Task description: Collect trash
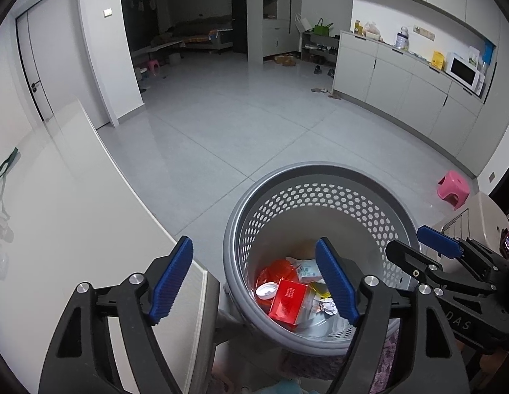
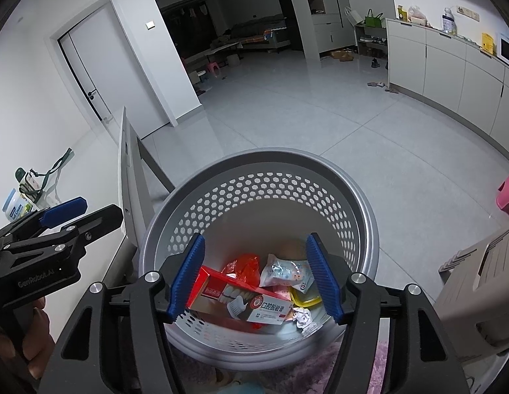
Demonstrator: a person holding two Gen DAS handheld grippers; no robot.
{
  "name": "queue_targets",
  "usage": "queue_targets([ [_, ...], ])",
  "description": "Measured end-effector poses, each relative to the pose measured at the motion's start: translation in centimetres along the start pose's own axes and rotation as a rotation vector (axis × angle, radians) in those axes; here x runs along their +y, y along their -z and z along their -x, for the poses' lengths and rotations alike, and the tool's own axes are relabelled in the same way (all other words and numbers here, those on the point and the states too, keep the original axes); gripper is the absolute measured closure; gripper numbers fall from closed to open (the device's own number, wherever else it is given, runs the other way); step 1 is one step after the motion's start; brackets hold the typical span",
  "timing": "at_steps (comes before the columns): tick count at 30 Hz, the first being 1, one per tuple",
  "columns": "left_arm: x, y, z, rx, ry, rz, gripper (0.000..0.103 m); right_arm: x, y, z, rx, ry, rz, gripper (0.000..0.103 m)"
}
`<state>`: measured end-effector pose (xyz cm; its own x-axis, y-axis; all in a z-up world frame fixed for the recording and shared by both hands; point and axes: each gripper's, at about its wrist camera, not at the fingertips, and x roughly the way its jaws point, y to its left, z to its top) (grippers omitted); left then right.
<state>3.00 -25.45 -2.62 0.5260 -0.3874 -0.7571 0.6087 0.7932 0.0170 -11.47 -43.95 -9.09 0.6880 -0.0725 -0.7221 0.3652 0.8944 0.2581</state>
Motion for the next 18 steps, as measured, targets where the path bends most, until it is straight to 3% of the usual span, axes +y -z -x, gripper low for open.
queue_targets([
  [16,0.34,-0.15,-0.02,-0.001,-0.001,0.003,0.022,0.10,-0.14,-0.08,0.002,0.000,0.001,0.035],
  [18,0.37,-0.15,-0.02,-0.004,-0.007,0.006,0.016,0.11,-0.15,-0.08,0.001,-0.001,0.001,0.035],
])
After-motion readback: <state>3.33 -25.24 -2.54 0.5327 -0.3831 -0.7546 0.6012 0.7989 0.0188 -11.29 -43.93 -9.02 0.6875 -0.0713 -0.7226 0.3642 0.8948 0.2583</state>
